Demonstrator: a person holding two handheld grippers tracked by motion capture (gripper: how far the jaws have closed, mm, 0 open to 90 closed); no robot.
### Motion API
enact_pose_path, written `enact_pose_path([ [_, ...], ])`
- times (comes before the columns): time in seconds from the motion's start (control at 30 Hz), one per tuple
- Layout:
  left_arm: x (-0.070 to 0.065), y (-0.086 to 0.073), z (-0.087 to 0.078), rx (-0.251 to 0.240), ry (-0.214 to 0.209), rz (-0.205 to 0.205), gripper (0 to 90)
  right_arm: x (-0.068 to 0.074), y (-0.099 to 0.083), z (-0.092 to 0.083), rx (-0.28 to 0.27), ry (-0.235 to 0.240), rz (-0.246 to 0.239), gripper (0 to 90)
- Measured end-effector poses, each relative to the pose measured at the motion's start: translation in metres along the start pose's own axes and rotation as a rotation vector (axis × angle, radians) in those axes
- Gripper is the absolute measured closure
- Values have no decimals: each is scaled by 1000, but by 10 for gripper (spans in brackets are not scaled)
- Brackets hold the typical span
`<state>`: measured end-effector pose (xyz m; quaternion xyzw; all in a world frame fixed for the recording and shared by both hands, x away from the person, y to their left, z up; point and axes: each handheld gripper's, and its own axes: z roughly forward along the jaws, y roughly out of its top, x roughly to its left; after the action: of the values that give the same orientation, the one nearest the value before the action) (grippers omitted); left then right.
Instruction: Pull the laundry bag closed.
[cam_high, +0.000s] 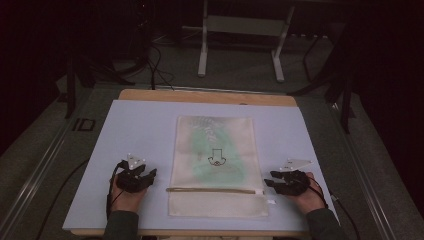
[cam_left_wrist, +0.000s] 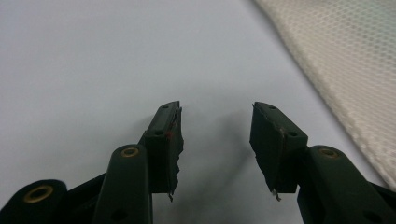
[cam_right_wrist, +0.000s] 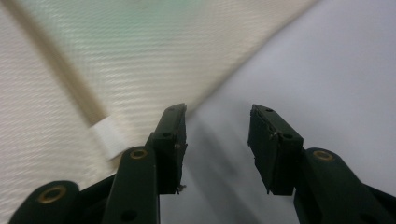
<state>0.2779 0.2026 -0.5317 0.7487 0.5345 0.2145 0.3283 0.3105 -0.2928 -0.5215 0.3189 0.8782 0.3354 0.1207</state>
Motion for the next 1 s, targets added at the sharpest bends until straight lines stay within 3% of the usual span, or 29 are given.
enact_pose_path([
  [0.2,1,-1,2,26,-25,-2,548,8,6,-2,43,21,-29,565],
  [0.3,-1,-1,2,18,-41,17,554,10,11,-3,48,30,-31,533],
  [0.37,-2,-1,2,17,-45,23,554,12,14,-3,54,45,-47,543],
  [0.43,-1,-1,2,18,-46,23,554,16,16,-3,58,22,-73,550],
  [0.5,-1,-1,3,21,-50,20,554,19,18,-3,61,28,-91,557],
  [0.73,-3,-2,3,26,-59,30,551,30,30,-5,75,70,-125,594],
  [1.0,-6,-1,3,20,-80,54,551,49,46,1,88,107,-198,599],
])
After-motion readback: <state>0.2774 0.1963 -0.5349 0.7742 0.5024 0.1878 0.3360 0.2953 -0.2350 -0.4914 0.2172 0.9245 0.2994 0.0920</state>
